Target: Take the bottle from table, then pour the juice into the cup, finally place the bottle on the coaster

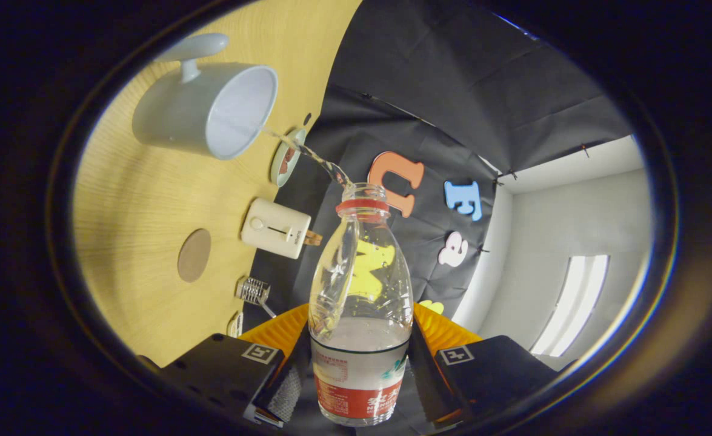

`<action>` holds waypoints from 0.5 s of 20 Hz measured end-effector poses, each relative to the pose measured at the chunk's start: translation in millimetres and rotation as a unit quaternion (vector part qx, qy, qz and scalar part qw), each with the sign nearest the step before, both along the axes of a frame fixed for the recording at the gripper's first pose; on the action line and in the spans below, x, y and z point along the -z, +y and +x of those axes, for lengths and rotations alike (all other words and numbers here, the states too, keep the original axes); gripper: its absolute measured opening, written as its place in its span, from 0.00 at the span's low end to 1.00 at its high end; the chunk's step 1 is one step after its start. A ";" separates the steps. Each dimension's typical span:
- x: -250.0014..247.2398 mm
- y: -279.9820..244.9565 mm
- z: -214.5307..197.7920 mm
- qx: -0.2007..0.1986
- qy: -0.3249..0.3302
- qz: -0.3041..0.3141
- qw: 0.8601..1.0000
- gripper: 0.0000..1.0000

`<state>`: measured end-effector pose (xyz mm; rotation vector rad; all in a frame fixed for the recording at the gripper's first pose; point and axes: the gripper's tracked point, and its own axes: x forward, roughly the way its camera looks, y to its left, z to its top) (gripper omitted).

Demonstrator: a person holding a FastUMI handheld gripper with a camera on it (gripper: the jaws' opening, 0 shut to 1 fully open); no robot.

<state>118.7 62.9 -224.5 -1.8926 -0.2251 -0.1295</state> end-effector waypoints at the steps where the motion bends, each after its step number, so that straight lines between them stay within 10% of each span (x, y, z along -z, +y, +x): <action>1: -0.9 0.6 -0.3 0.000 -0.001 -0.001 1.000 0.81; 10: -3.0 -1.2 -1.0 -0.001 -0.009 -0.013 1.000 0.81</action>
